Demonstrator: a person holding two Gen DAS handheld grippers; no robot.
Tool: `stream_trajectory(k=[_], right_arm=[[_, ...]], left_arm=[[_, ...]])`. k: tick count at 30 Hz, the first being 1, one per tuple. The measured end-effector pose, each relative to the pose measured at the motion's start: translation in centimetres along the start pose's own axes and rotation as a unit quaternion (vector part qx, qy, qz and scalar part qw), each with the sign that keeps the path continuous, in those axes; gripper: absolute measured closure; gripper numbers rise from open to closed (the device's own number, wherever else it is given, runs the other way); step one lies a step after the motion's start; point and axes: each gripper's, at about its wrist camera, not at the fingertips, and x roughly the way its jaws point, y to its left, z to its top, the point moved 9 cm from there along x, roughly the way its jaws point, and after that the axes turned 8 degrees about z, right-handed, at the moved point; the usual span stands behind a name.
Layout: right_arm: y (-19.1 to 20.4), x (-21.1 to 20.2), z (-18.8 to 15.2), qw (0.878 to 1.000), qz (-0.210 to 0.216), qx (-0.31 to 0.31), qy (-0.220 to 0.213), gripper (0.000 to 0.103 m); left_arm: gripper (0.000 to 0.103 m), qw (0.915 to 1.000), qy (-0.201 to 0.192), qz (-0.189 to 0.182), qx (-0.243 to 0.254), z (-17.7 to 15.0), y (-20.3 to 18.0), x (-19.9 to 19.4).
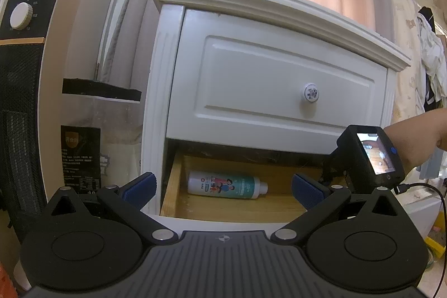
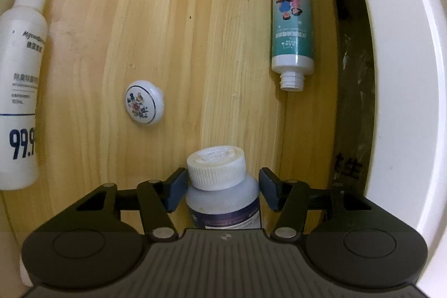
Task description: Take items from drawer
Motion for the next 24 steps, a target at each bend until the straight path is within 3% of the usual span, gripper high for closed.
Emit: stream_trajectory(k=[10,13,16,19,24], right_arm=[[-0.1,-0.5,0.2,1.000,0.003,0.029,0.000,0.049],[-0.1,-1.4,0.7,0.996,0.035,0.075,-0.020,0.050],[-0.5,-2.2,1.4,0.986,0.079,0.138,-0.041,0.050],[-1.1,-2.5,2.1,0.976,0.096,0.187,-0.050,0.050],[-0.9,-2.9,3.0,0.983,0.074,0.163,-0.046,0.051]], left_arm=[[0.000,0.9999,-0.003,-0.010,-0.006,-0.1,0.4,-0.5],[0.000,0.9999,-0.002,-0.011,-0.006,-0.1,0.4,-0.6],[0.000,0.9999,-0.002,-0.012,-0.007,-0.2,0.5,-0.9],[0.000,0.9999,-0.002,-0.012,-0.007,-0.2,0.5,-1.1],[0.000,1.0000,-0.001,-0.008,-0.001,-0.3,0.7,-1.4]])
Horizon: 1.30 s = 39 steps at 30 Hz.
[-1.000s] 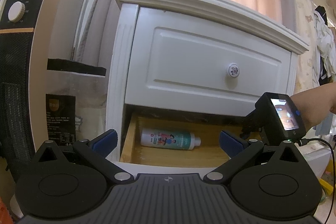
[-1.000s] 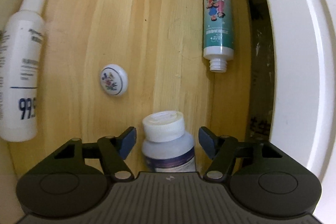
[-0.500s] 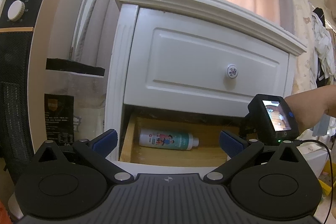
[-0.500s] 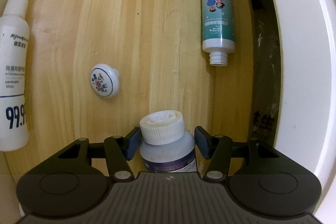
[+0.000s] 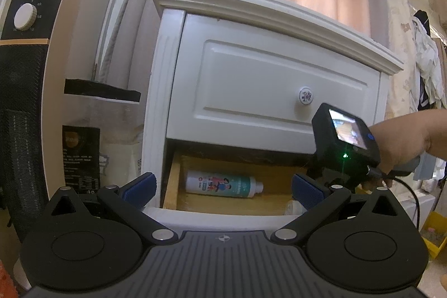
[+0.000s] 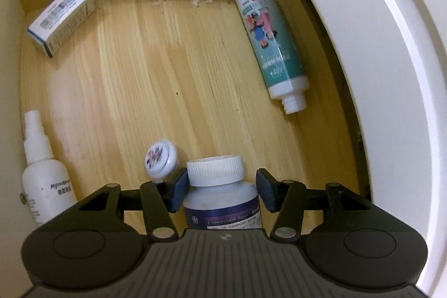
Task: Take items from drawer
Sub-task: 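Close the right gripper on the blue-labelled bottle's body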
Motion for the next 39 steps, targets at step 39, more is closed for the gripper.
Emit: stream_trajectory(k=[39], right_arm=[[2.0,-2.0,-10.8,0.975,0.005,-0.209,0.068,0.045]], left_arm=[[0.000,0.9999,0.002,-0.010,0.002,0.1,0.7,-0.2]])
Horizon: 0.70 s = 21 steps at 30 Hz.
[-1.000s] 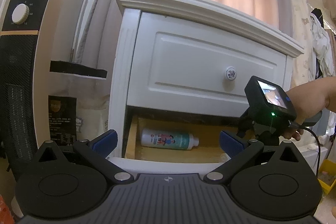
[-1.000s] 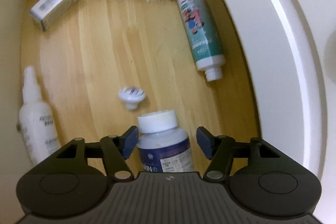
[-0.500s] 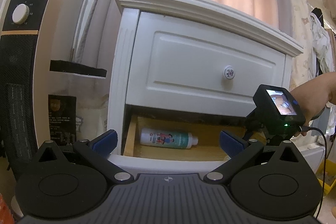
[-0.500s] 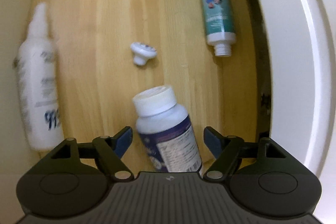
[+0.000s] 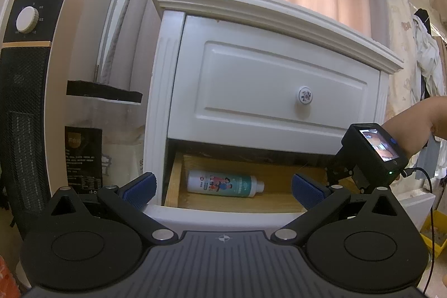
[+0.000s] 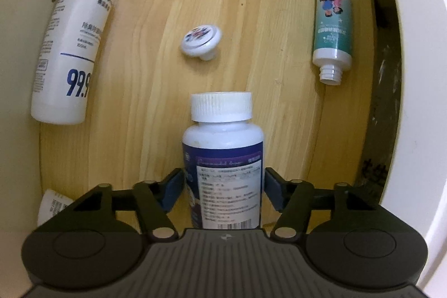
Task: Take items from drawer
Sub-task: 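Close the right gripper on the blue-labelled bottle's body, then lift the held bottle up and out of the drawer with the right gripper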
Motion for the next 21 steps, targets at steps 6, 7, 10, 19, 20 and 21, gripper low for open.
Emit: stream_trajectory(k=[6,7,10,19,20,21], right_arm=[[0.0,-0.4,-0.2,0.999,-0.004,0.052,0.006,0.044],[-0.1,-0.5,-0.2,0.997,0.000,0.073,0.006,0.045],[-0.2,-1.2,0.2,0.992,0.021,0.126,-0.006,0.045],[-0.3,-2.8,2.9,0.970,0.071,0.228,-0.047,0.045],[-0.2,-2.9,3.0,0.970,0.073,0.229,-0.046,0.045],[-0.2,-3.0,3.1,0.970,0.073,0.228,-0.044,0.045]], left_arm=[[0.000,1.0000,-0.004,0.001,-0.004,-0.1,-0.5,-0.4],[0.000,1.0000,-0.003,0.000,-0.005,-0.1,-0.5,-0.4],[0.000,1.0000,-0.002,-0.002,-0.006,-0.2,-0.6,-0.5],[0.000,1.0000,-0.001,-0.006,-0.002,-0.3,-0.8,-1.2],[0.000,1.0000,-0.001,-0.007,-0.002,-0.4,-0.8,-1.4],[0.000,1.0000,-0.001,-0.008,-0.002,-0.4,-0.8,-1.4]])
